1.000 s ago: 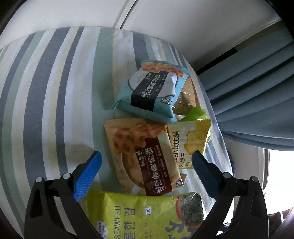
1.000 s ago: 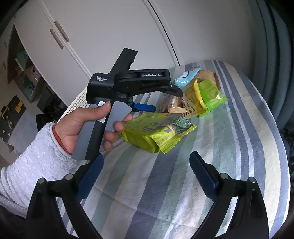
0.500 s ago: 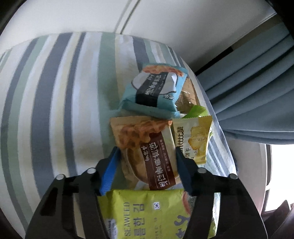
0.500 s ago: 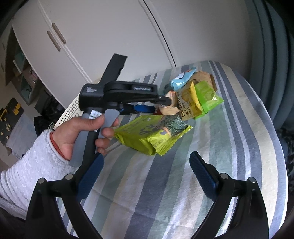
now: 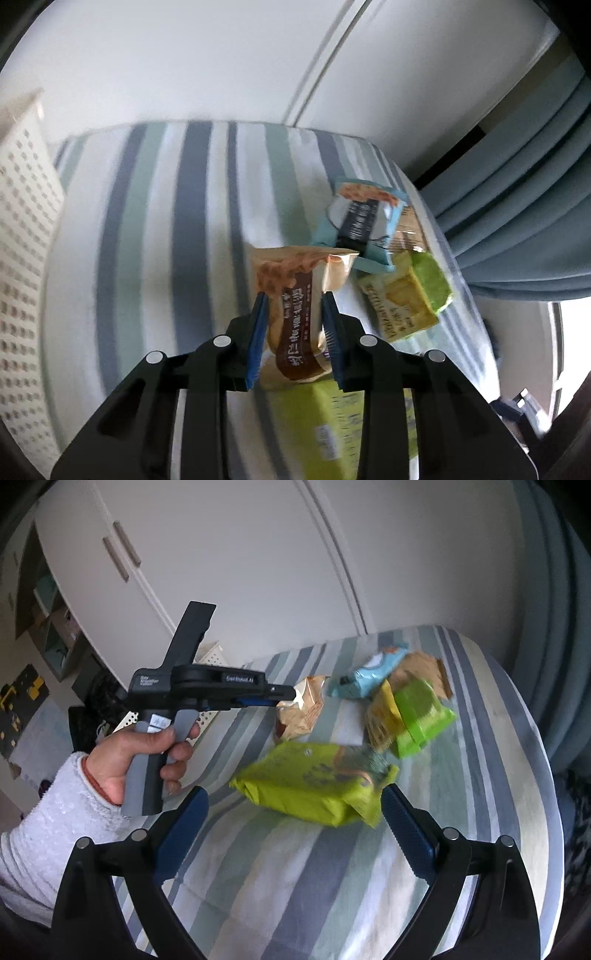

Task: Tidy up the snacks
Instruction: 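Lift the waffle pack with the left tool while the right tool grasps the green seaweed bag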

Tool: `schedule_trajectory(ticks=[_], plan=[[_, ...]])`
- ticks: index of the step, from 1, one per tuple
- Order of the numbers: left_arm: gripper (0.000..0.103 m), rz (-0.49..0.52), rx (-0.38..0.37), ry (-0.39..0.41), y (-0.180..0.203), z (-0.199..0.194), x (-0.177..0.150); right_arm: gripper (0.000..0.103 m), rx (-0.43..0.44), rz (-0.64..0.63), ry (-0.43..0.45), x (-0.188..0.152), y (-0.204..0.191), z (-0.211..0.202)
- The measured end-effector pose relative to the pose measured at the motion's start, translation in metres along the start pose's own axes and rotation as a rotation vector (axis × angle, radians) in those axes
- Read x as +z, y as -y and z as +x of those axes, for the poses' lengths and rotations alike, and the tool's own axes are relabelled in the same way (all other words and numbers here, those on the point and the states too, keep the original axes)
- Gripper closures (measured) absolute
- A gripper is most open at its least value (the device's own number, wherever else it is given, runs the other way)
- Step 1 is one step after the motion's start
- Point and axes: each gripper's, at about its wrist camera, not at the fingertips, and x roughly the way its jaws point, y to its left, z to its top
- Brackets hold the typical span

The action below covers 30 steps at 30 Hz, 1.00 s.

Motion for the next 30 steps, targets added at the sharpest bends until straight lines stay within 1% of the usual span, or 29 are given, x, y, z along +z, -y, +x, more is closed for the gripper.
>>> schedule_trajectory(ticks=[2, 4, 6, 8, 9, 11, 14, 15, 16, 18, 21, 23, 26, 29, 30], plan=[[0.069, 0.012, 0.016, 0.004, -0.003, -0.004, 0.001, 0.009, 0.003, -0.052, -0.015, 0.013, -0.005, 0.015], [0.061, 0.02, 0.03, 0.007, -0.005, -0.006, 0.0, 0.009, 0.032, -0.096, -0.032, 0.024, -0.009, 0.029], [0.056, 0.027, 0.05, 0.014, -0.005, -0.007, 0.0, 0.009, 0.072, -0.126, -0.068, 0.039, -0.009, 0.051], [0.053, 0.025, 0.048, 0.014, -0.007, -0.007, -0.002, 0.009, 0.138, -0.131, -0.124, 0.051, -0.007, 0.074], [0.05, 0.021, 0.042, 0.013, -0.008, -0.008, -0.002, 0.009, 0.164, -0.135, -0.16, 0.057, -0.005, 0.09], [0.049, 0.018, 0.04, 0.013, -0.01, -0.009, -0.004, 0.009, 0.219, -0.135, -0.249, 0.066, 0.001, 0.117], [0.048, 0.012, 0.036, 0.014, -0.011, -0.009, -0.006, 0.009, 0.235, -0.138, -0.357, 0.069, 0.009, 0.143], [0.045, 0.012, 0.033, 0.014, -0.012, -0.01, -0.006, 0.009, 0.237, -0.149, -0.393, 0.068, 0.012, 0.148], [0.04, 0.013, 0.032, 0.013, -0.013, -0.01, -0.006, 0.009, 0.227, -0.161, -0.412, 0.065, 0.013, 0.149], [0.034, 0.019, 0.029, 0.014, -0.016, -0.012, -0.006, 0.009, 0.232, -0.189, -0.436, 0.06, 0.013, 0.143], [0.032, 0.011, 0.027, 0.011, -0.019, -0.011, -0.006, 0.009, 0.262, -0.231, -0.442, 0.053, 0.009, 0.125], [0.03, -0.006, 0.018, 0.007, -0.02, -0.008, -0.006, 0.009, 0.272, -0.267, -0.43, 0.048, 0.003, 0.108], [0.024, -0.014, 0.017, 0.007, -0.021, -0.006, -0.007, 0.009, 0.284, -0.29, -0.432, 0.045, -0.004, 0.09], [0.02, -0.01, 0.018, -0.002, -0.019, -0.005, -0.008, 0.009, 0.278, -0.325, -0.427, 0.036, -0.015, 0.074], [0.016, -0.01, 0.014, -0.004, -0.018, -0.003, -0.009, 0.009, 0.267, -0.339, -0.426, 0.032, -0.019, 0.068]])
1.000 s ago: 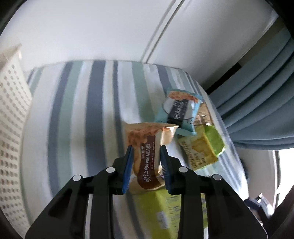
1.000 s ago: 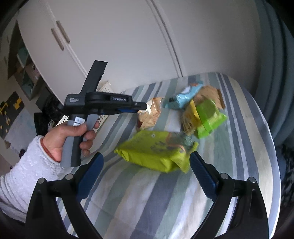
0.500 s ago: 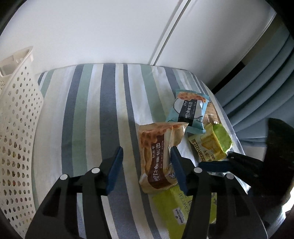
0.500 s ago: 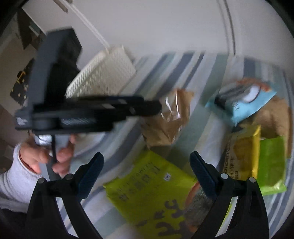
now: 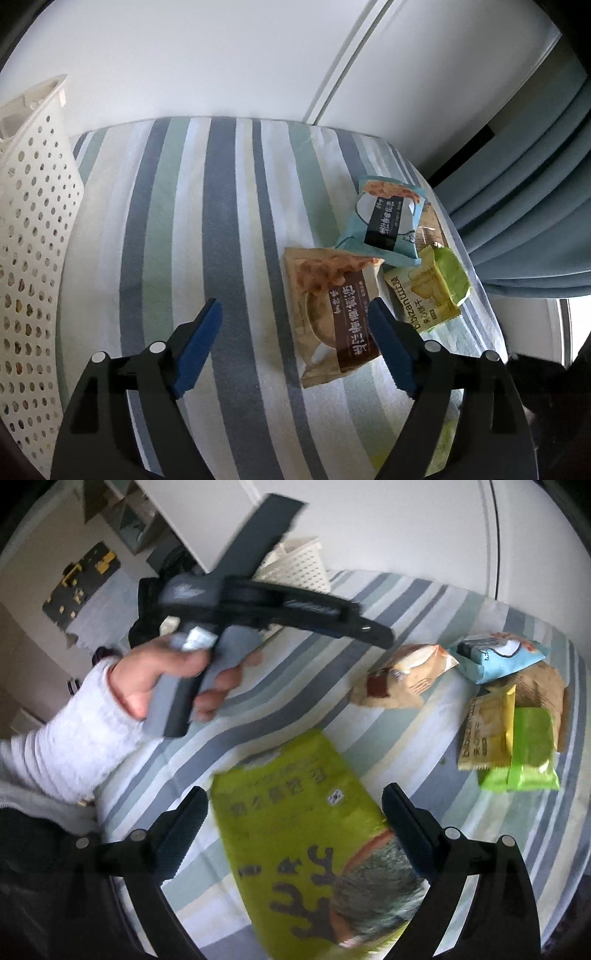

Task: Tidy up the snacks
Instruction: 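Lift the waffle pack with the left tool while the right tool grasps the green seaweed bag, then carry both packs into the white basket and open both tools to release them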

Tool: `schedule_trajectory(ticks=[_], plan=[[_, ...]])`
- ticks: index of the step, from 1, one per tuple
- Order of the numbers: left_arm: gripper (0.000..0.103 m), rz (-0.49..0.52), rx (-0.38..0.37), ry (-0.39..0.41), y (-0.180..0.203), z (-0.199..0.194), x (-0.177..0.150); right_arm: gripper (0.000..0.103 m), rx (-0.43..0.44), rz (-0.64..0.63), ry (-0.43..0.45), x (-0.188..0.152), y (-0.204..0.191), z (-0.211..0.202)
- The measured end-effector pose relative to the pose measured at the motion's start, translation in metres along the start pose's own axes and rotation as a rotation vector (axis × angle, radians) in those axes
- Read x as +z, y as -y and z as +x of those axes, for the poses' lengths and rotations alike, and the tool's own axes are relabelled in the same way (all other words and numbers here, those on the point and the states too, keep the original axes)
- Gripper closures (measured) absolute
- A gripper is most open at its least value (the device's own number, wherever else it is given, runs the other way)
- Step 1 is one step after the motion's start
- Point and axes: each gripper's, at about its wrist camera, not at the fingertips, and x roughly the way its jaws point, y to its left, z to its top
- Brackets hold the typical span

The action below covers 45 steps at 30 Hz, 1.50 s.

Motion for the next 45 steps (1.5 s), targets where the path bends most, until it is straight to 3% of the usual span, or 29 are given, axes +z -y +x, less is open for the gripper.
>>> schedule_trajectory(ticks=[4, 8, 12, 20, 21, 22, 23, 24, 26, 40, 45], plan=[[0.013, -0.008, -0.025, -0.023, 0.009, 0.01, -0.002, 0.009, 0.015, 0.033, -0.023, -0.019, -0.017, -0.004], [0.013, 0.005, -0.017, -0.046, 0.018, 0.022, 0.0, 0.009, -0.077, 0.003, -0.037, -0.041, -0.037, 0.003], [0.013, 0.008, -0.018, -0.08, 0.027, 0.038, 0.001, 0.009, -0.111, 0.019, -0.009, -0.055, -0.047, 0.005], [0.009, 0.096, 0.057, -0.098, 0.045, 0.054, 0.0, 0.009, -0.134, 0.038, 0.04, -0.056, -0.052, 0.006], [0.017, 0.131, 0.075, -0.096, 0.048, 0.055, -0.002, 0.009, -0.136, 0.042, 0.045, -0.056, -0.053, 0.006], [0.033, 0.163, 0.108, -0.09, 0.052, 0.055, -0.003, 0.009, -0.142, 0.046, 0.051, -0.055, -0.052, 0.007], [0.038, 0.185, 0.133, -0.084, 0.051, 0.054, -0.004, 0.009, -0.147, 0.047, 0.056, -0.056, -0.052, 0.006], [0.052, 0.196, 0.124, -0.082, 0.05, 0.053, -0.003, 0.009, -0.153, 0.048, 0.059, -0.053, -0.053, 0.009], [0.054, 0.184, 0.085, -0.081, 0.045, 0.049, -0.002, 0.009, -0.164, 0.051, 0.067, -0.054, -0.056, 0.008], [0.058, 0.191, 0.106, 0.086, 0.033, -0.017, -0.011, 0.009, -0.213, 0.091, 0.1, -0.046, -0.057, 0.015], [0.058, 0.181, 0.1, 0.152, 0.032, -0.052, -0.014, 0.018, -0.289, 0.099, 0.102, -0.046, -0.061, 0.018]])
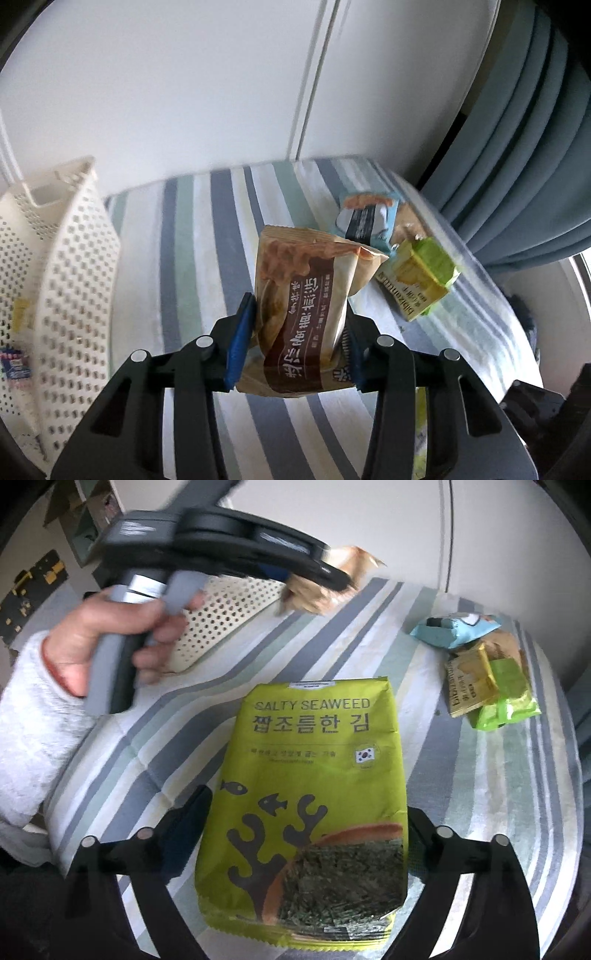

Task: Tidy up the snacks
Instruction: 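Carry both packs into the white basket and open both tools to release them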

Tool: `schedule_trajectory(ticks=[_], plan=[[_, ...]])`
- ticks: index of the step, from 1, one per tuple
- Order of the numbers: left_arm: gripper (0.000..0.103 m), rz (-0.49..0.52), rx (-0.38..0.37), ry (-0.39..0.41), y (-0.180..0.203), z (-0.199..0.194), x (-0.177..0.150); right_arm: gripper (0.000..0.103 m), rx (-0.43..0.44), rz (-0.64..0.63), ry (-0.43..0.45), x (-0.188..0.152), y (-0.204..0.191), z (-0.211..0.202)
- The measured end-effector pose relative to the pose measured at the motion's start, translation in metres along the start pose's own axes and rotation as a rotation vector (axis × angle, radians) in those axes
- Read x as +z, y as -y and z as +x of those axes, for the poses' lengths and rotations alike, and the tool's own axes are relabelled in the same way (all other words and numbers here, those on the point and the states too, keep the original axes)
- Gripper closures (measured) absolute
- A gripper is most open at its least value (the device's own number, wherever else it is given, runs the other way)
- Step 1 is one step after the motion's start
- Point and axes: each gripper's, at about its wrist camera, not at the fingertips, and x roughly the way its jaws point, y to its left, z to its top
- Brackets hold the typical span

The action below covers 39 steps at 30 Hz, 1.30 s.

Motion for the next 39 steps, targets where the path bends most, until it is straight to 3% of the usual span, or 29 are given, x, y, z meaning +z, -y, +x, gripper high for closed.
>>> schedule_trajectory(ticks=[2, 15, 22, 29, 30, 32, 33, 39], plan=[[0.058, -0.002, -0.001, 0.021, 0.0, -0.01, 0.0, 0.023, -0.016, 0.018, 0.006, 0.0, 0.0, -0.001], [0.058, -0.059, 0.027, 0.153, -0.025, -0.082, -0.009, 0.025, 0.025, 0.103, 0.09, 0.004, -0.008, -0.018], [0.058, -0.133, 0.088, 0.231, -0.07, -0.127, -0.012, 0.025, 0.051, 0.092, 0.115, 0.017, -0.021, -0.02], [0.058, -0.226, 0.165, 0.261, -0.123, -0.153, -0.03, 0.025, 0.081, 0.07, 0.113, 0.028, -0.037, -0.015], [0.057, -0.245, 0.175, 0.257, -0.131, -0.155, -0.033, 0.025, 0.086, 0.066, 0.112, 0.03, -0.04, -0.013], [0.029, -0.275, 0.185, 0.244, -0.142, -0.154, -0.039, 0.025, 0.093, 0.062, 0.109, 0.033, -0.044, -0.011], [0.002, -0.295, 0.185, 0.242, -0.148, -0.155, -0.042, 0.025, 0.096, 0.06, 0.108, 0.035, -0.045, -0.01], [0.003, -0.406, 0.186, 0.271, -0.179, -0.165, -0.061, 0.025, 0.113, 0.05, 0.105, 0.047, -0.053, -0.007]])
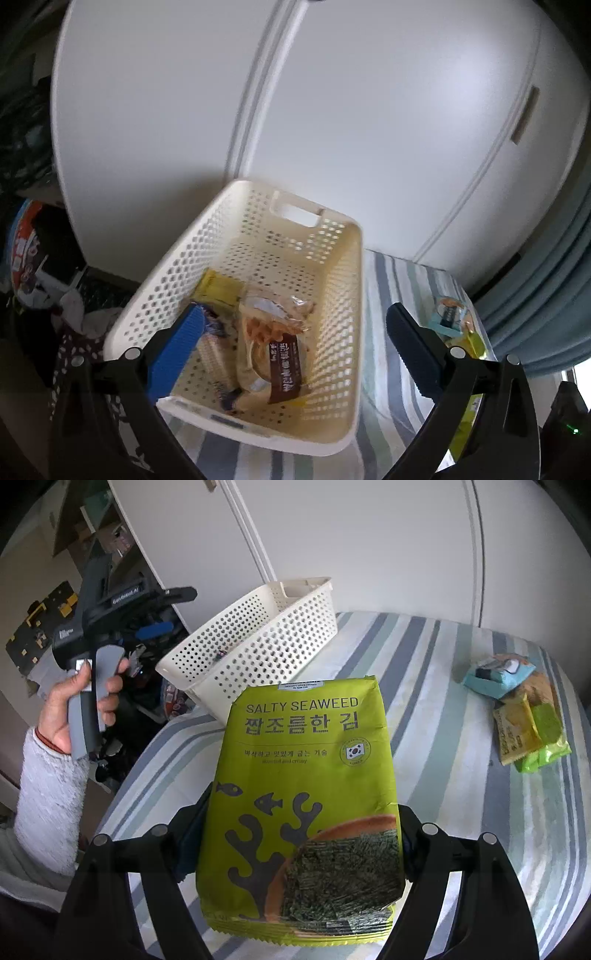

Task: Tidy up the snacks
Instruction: 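Carry both packs into the white basket and open both tools to release them, then withdraw both tools from the basket back toward the remaining snacks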

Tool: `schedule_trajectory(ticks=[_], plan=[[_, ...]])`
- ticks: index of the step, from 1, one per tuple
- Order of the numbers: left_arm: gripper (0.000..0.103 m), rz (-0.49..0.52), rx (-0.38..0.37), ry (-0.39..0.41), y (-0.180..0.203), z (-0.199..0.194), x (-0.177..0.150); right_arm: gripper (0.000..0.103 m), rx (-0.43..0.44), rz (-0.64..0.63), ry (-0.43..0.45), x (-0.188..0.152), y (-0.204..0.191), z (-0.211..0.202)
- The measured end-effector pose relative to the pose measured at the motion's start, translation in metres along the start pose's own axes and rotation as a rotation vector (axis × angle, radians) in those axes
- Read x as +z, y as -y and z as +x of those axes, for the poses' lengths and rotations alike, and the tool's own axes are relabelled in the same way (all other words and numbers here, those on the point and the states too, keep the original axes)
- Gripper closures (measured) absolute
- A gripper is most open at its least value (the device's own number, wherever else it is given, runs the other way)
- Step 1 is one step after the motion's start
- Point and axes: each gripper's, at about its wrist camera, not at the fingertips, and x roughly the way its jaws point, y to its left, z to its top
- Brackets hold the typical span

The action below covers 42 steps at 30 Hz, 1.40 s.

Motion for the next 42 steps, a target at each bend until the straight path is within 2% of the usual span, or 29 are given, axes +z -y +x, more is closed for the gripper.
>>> schedule_trajectory(ticks=[8, 14, 19, 26, 32, 34, 42], plan=[[0.003, 0.034, 0.094, 0.064, -0.005, -0.022, -0.007, 0.025, 0.038, -0.012, 0.05, 0.036, -0.016, 0.001], [0.003, 0.05, 0.116, 0.113, -0.002, -0.041, -0.019, 0.025, 0.081, -0.012, 0.104, 0.093, -0.034, 0.013], [0.003, 0.053, 0.143, 0.138, -0.008, -0.054, -0.03, 0.024, 0.099, -0.008, 0.107, 0.142, -0.052, 0.045], [0.003, 0.034, 0.162, 0.158, -0.021, -0.069, -0.037, 0.024, 0.068, 0.031, 0.066, 0.191, -0.066, 0.107], [0.003, 0.014, 0.171, 0.163, -0.031, -0.071, -0.04, 0.02, 0.03, 0.083, 0.061, 0.213, -0.065, 0.139], [0.003, 0.015, 0.179, 0.16, -0.032, -0.07, -0.04, 0.013, 0.029, 0.118, 0.073, 0.214, -0.06, 0.14], [0.003, 0.02, 0.177, 0.161, -0.025, -0.067, -0.04, 0.013, 0.024, 0.114, 0.08, 0.209, -0.048, 0.131]])
